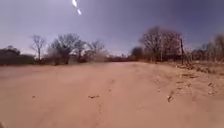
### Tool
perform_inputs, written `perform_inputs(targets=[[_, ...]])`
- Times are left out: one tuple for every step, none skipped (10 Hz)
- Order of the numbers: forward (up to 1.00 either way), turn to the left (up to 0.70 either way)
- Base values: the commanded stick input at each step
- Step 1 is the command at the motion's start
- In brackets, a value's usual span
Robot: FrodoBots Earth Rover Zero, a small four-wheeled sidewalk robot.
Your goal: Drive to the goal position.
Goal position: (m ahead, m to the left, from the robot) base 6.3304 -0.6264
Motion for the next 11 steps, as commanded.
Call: perform_inputs(targets=[[1.00, 0.00], [1.00, 0.00], [1.00, 0.00], [1.00, 0.00], [1.00, 0.00], [1.00, 0.00], [1.00, 0.00], [1.00, 0.00], [1.00, 0.00], [1.00, 0.00], [1.00, 0.00]])
